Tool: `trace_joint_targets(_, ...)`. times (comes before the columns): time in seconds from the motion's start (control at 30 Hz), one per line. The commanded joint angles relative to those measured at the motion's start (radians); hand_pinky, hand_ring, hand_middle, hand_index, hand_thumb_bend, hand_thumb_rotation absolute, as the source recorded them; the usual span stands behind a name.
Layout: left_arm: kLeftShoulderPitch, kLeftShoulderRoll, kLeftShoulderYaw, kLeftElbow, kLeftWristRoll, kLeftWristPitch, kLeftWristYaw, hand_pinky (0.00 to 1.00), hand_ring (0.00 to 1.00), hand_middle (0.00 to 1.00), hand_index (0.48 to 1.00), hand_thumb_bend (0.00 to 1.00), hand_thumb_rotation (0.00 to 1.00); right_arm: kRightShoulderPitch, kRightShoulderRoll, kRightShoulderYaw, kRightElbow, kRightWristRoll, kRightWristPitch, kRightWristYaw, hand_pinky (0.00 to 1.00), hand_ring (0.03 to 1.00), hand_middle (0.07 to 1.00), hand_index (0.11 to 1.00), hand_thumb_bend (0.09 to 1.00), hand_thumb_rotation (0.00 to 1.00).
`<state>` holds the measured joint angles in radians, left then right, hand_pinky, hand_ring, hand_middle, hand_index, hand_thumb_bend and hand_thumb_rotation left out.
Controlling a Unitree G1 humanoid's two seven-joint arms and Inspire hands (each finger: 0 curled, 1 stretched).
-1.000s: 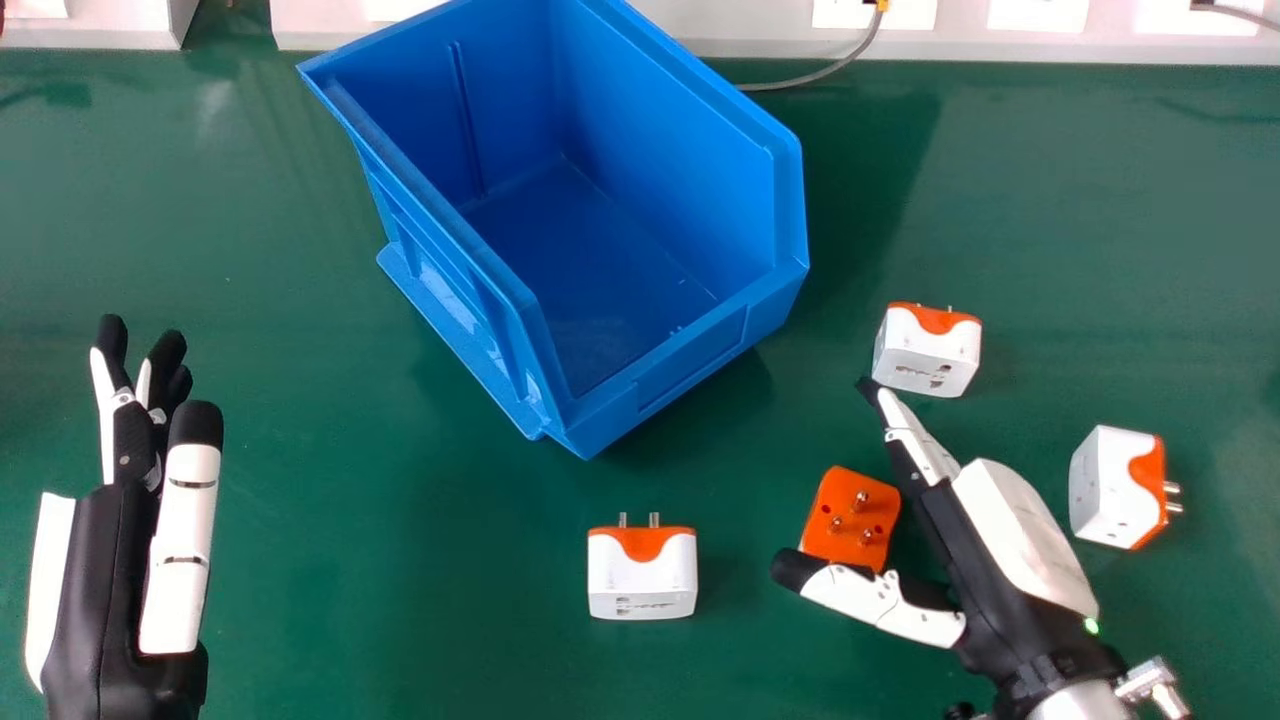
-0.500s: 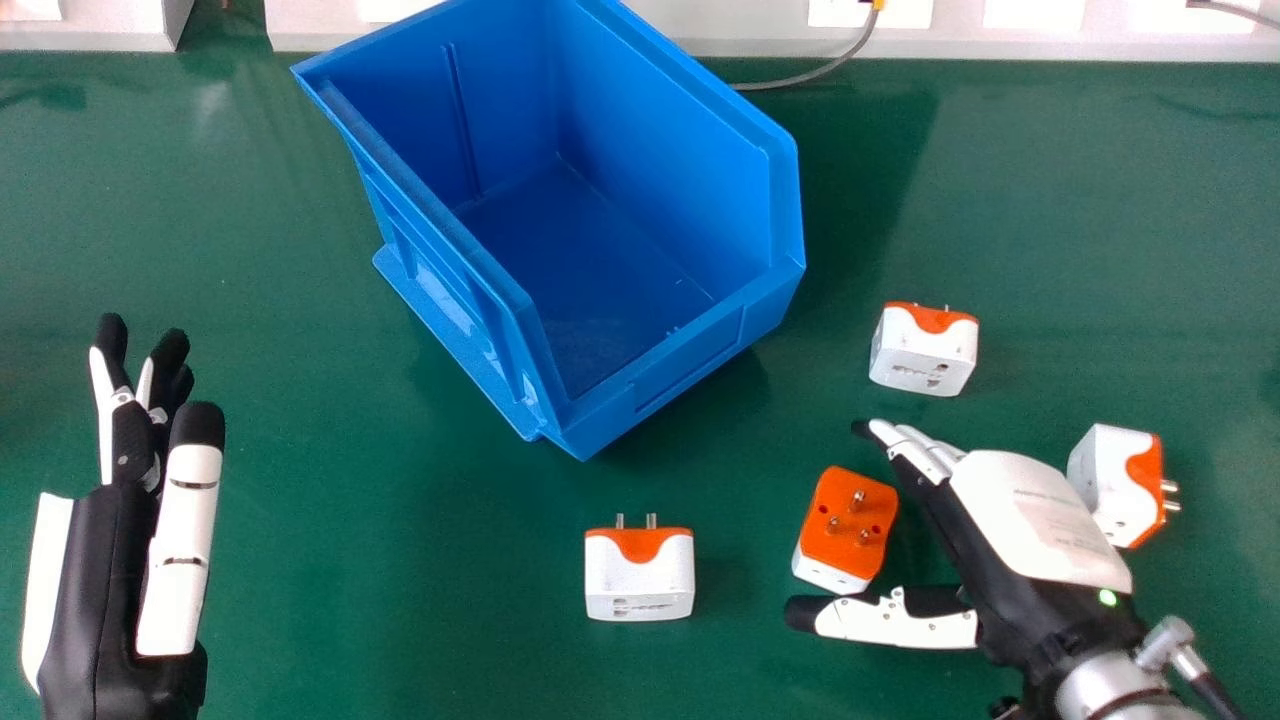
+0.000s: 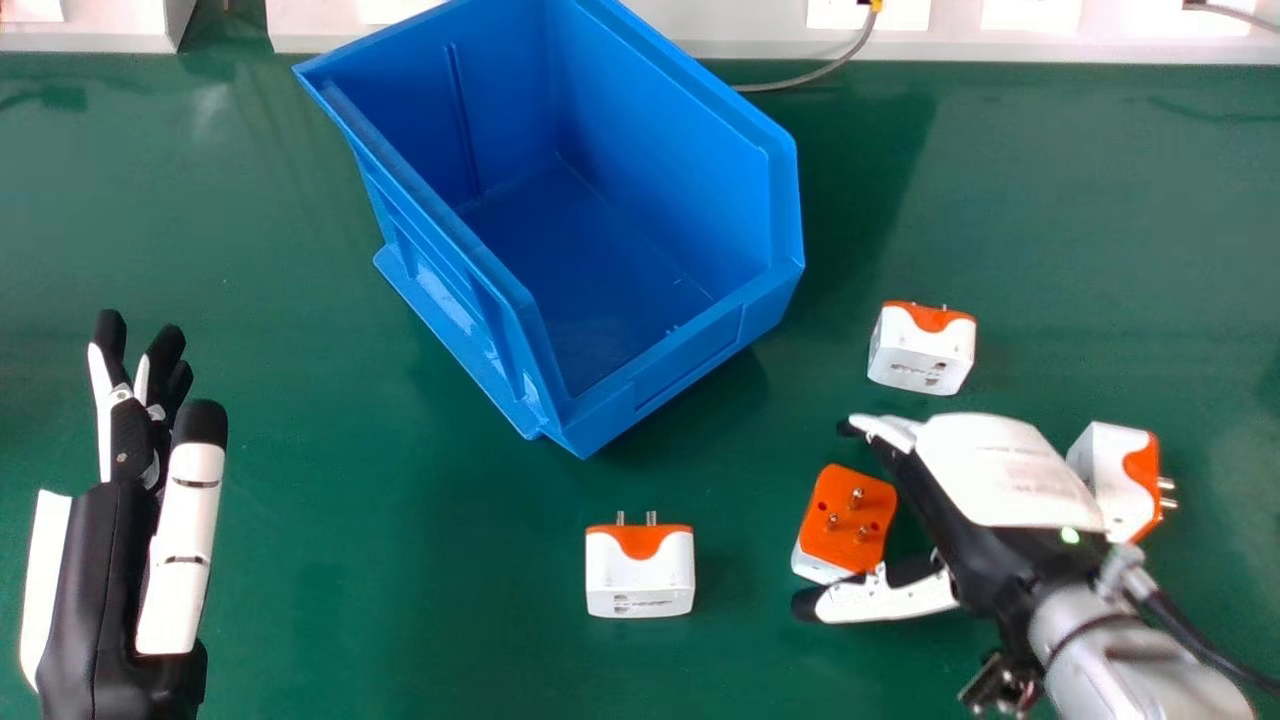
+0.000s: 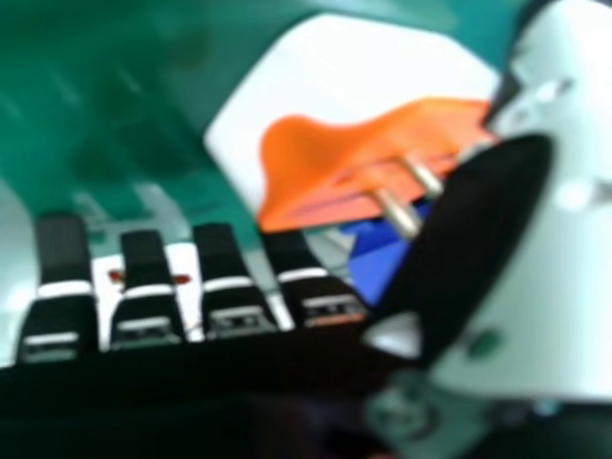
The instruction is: Pick all objects and put in blue box
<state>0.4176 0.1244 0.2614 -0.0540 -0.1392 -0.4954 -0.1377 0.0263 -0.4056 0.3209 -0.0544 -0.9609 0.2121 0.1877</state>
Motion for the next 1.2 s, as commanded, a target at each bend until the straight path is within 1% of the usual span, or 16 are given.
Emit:
trace_joint_targets(0.0, 0.0, -0.001, 0.006, -0.024, -0.004, -0.004, 0.004, 1.0, 1.0, 0.99, 1.0, 0.47, 0.89, -0.007, -0.007, 0.015, 0.041, -0.017, 0.041, 0.036, 0.8, 0.878, 0.89, 0.873, 0.659, 0.52)
trace_joint_targets(0.07, 0.002, -0.002, 0.006, -0.027, 0.002, -0.002, 0.009, 1.0, 1.0, 1.0, 1.0, 0.47, 0.89, -0.02, -0.005, 0.025, 0.056, -0.02, 0.055, 0.034, 0.79, 0.875, 0.889, 0.873, 0.652, 0.5)
trace_joint_targets(0.23, 0.002, 0.003, 0.008, -0.02, 0.01, -0.017, 0.01, 1.0, 1.0, 1.0, 1.0, 0.48, 0.91, -0.038, -0.009, 0.042, 0.078, -0.027, 0.065, 0.028, 0.77, 0.86, 0.876, 0.86, 0.634, 0.42)
trace_joint_targets(0.3, 0.001, 0.003, 0.007, -0.02, 0.006, -0.019, 0.007, 1.0, 1.0, 1.0, 1.0, 0.48, 0.91, -0.039, -0.01, 0.046, 0.079, -0.027, 0.069, 0.029, 0.77, 0.859, 0.875, 0.86, 0.625, 0.41)
trace_joint_targets(0.4, 0.003, 0.003, 0.006, -0.028, -0.009, -0.008, 0.002, 1.0, 1.0, 1.0, 1.0, 0.48, 0.9, -0.036, -0.007, 0.045, 0.071, -0.021, 0.073, 0.026, 0.77, 0.859, 0.873, 0.857, 0.62, 0.37)
trace_joint_targets(0.47, 0.002, 0.002, 0.007, -0.031, -0.009, -0.006, 0.003, 1.0, 1.0, 1.0, 1.0, 0.49, 0.89, -0.034, -0.007, 0.045, 0.066, -0.022, 0.073, 0.021, 0.76, 0.852, 0.867, 0.851, 0.621, 0.33)
trace_joint_targets(0.63, 0.004, 0.009, 0.012, -0.034, 0.011, -0.006, 0.01, 1.0, 1.0, 1.0, 1.0, 0.5, 0.91, -0.031, -0.012, 0.05, 0.047, -0.026, 0.082, 0.034, 0.76, 0.852, 0.867, 0.85, 0.614, 0.3)
trace_joint_targets(0.8, 0.005, 0.012, 0.013, -0.047, 0.019, 0.004, 0.015, 0.99, 0.99, 0.99, 0.995, 0.5, 0.9, -0.028, -0.02, 0.053, 0.019, -0.027, 0.089, 0.059, 0.75, 0.837, 0.852, 0.835, 0.592, 0.24)
trace_joint_targets(0.83, 0.004, 0.013, 0.014, -0.048, 0.024, 0.001, 0.016, 0.99, 0.99, 0.99, 0.995, 0.5, 0.9, -0.026, -0.02, 0.051, 0.013, -0.023, 0.09, 0.066, 0.74, 0.821, 0.839, 0.82, 0.582, 0.22)
trace_joint_targets(0.87, 0.003, 0.015, 0.015, -0.047, 0.024, 0.001, 0.015, 0.99, 0.99, 0.99, 0.995, 0.48, 0.91, -0.025, -0.018, 0.049, 0.014, -0.021, 0.088, 0.058, 0.74, 0.82, 0.842, 0.809, 0.566, 0.19)
trace_joint_targets(0.9, 0.001, 0.017, 0.016, -0.045, 0.021, 0.003, 0.013, 0.99, 0.99, 0.99, 0.995, 0.49, 0.91, -0.024, -0.012, 0.045, 0.015, -0.012, 0.086, 0.05, 0.7, 0.789, 0.838, 0.785, 0.569, 0.16)
trace_joint_targets(0.93, -0.001, 0.016, 0.017, -0.044, 0.018, 0.004, 0.012, 0.99, 1.0, 0.99, 0.996, 0.5, 0.91, -0.022, -0.01, 0.041, 0.018, -0.004, 0.077, 0.033, 0.59, 0.699, 0.811, 0.759, 0.568, 0.11)
trace_joint_targets(1.0, -0.004, 0.017, 0.018, -0.042, 0.015, 0.004, 0.011, 1.0, 1.0, 0.99, 0.996, 0.5, 0.9, -0.02, -0.006, 0.035, 0.03, 0.016, 0.061, -0.003, 0.49, 0.591, 0.707, 0.669, 0.586, 0.04)
trace_joint_targets(1.1, -0.008, 0.019, 0.018, -0.043, 0.009, 0.005, 0.007, 0.99, 0.99, 0.99, 0.995, 0.49, 0.9, -0.03, -0.009, 0.044, 0.048, 0.013, 0.068, -0.017, 0.45, 0.564, 0.651, 0.514, 0.515, 0.11)
trace_joint_targets(1.13, -0.008, 0.017, 0.018, -0.046, 0.002, 0.012, 0.005, 0.99, 0.99, 0.99, 0.996, 0.49, 0.9, -0.029, -0.008, 0.044, 0.048, 0.014, 0.068, -0.028, 0.42, 0.538, 0.634, 0.502, 0.509, 0.12)
trace_joint_targets(1.17, -0.009, 0.017, 0.019, -0.047, 0.0, 0.012, 0.004, 0.99, 0.99, 0.99, 0.994, 0.49, 0.89, -0.025, -0.01, 0.041, 0.049, 0.019, 0.053, -0.051, 0.45, 0.58, 0.674, 0.499, 0.506, 0.12)
